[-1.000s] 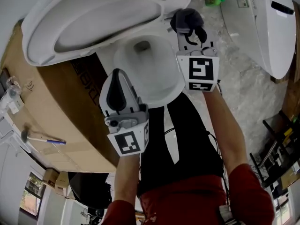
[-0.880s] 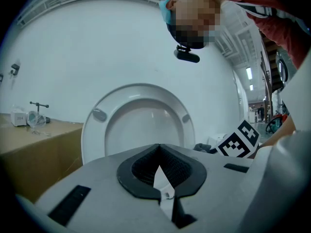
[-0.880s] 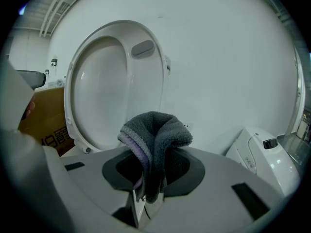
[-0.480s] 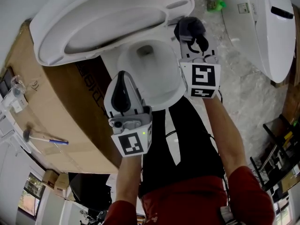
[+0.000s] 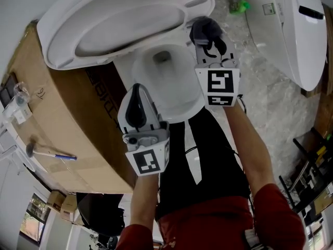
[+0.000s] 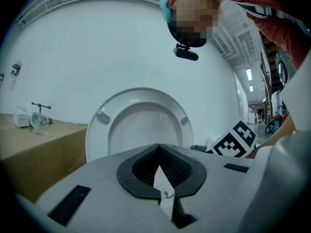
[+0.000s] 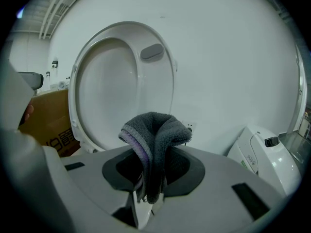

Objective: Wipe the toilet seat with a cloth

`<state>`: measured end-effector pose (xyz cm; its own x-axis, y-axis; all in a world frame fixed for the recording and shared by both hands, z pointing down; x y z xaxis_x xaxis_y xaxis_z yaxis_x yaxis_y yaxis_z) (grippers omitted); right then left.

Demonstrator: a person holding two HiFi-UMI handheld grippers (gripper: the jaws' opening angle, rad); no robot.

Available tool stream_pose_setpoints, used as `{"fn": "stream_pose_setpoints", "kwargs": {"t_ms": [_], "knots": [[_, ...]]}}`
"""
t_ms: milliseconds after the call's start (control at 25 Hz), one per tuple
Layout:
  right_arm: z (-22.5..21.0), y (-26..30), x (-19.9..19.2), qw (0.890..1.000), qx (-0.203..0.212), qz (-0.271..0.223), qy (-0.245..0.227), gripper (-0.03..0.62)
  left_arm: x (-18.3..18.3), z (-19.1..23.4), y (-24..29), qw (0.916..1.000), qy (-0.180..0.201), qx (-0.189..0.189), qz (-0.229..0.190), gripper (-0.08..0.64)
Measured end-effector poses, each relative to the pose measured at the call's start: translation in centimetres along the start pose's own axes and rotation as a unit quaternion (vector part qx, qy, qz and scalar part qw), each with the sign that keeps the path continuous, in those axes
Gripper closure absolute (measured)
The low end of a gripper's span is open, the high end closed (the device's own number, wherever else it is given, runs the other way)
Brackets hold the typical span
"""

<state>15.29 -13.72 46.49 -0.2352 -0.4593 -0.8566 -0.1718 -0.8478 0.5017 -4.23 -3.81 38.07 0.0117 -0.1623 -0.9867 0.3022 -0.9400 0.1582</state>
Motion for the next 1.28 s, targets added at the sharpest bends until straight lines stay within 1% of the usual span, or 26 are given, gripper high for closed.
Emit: {"fn": "stream_pose_setpoints", "kwargs": {"t_ms": [600,840,920,1120,1280], "knots": [[0.8,1.5,-0.4,1.000,0.000,0.008,-0.009,0.505,-0.7,1.4,0.1,0.9999,-0.004,0.011,0.005,0.549],[0.7,2.0,-0.5,1.000,0.002,0.010,-0.013,0.505,-1.0,1.3,0.4,0.9999,-0.006,0.011,0.008,0.549],[0.5,1.2,0.9,1.000,0.001,-0.015,-0.008,0.505,-1.0,1.2,0.4,0.9999,-0.007,0.010,0.008,0.549],[-0.1,-1.3,6.7,0.995,-0.009,-0.097,-0.003,0.505,-1.1,1.0,0.3,0.9999,-0.008,0.008,0.010,0.549],[-0.2,-1.8,7.5,0.993,-0.009,-0.117,-0.018,0.505,-0.9,0.9,0.5,0.9999,-0.009,0.007,0.006,0.549]]}}
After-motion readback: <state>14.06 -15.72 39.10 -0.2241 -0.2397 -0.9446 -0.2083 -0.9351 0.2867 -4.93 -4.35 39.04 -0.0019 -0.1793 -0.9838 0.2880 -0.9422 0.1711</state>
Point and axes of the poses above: the fingertips, and each gripper's own axes: y forward along the fingers, z to its left, x out of its top, the point moved 5 cm from there along -y, backward along the fingers, and after that the axes turned 1 degree about -x, right-handed, at the moved point
